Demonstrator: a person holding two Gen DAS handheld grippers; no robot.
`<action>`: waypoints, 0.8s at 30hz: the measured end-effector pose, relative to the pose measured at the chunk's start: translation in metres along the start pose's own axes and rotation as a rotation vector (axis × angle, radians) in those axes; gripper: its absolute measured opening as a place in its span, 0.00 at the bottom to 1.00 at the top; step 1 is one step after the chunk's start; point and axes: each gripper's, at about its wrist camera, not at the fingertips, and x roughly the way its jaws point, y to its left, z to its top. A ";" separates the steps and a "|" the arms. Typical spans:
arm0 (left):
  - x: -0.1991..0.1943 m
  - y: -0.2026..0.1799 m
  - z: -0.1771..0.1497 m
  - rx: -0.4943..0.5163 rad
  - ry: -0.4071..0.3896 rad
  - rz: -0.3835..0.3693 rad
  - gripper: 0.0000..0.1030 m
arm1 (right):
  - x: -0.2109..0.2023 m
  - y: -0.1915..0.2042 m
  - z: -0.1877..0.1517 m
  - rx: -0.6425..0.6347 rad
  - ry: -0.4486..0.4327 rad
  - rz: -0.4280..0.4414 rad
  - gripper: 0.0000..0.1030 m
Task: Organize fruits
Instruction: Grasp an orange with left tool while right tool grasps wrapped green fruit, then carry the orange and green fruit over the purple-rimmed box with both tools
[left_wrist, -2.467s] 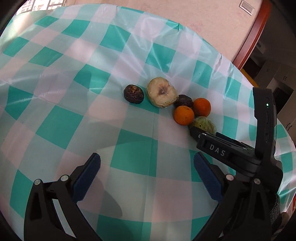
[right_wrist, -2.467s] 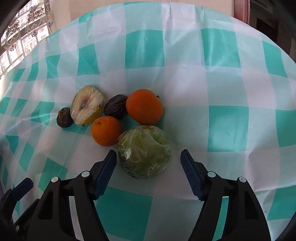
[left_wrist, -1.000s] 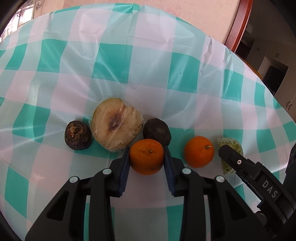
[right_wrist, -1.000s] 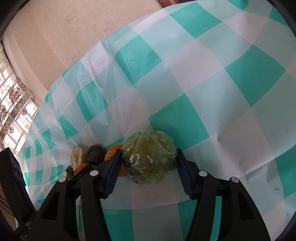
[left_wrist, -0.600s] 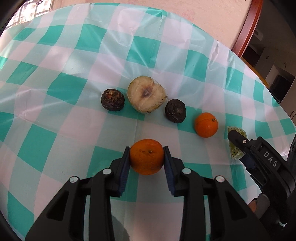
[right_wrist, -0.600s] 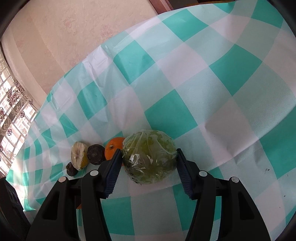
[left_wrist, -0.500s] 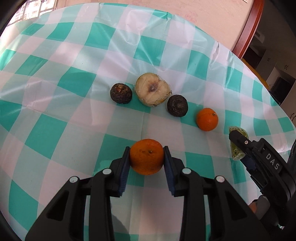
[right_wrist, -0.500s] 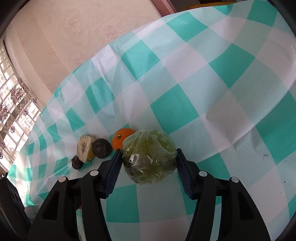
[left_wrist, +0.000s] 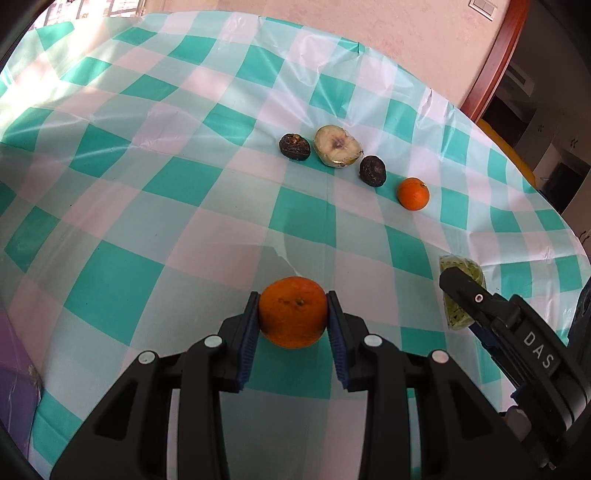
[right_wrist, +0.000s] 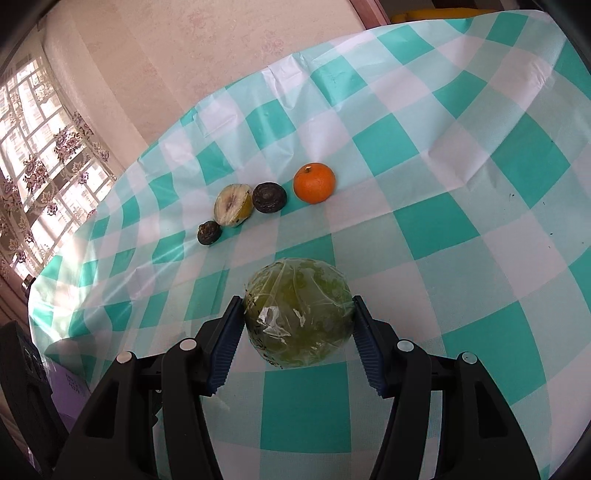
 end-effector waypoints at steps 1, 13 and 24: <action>-0.004 0.001 -0.004 0.000 -0.001 0.001 0.34 | -0.002 0.003 -0.004 -0.009 0.006 0.006 0.56; -0.051 0.015 -0.049 0.020 -0.031 -0.030 0.34 | -0.027 0.018 -0.039 -0.076 0.052 0.065 0.55; -0.089 0.032 -0.079 0.004 -0.082 -0.020 0.34 | -0.048 0.023 -0.065 -0.116 0.093 0.100 0.56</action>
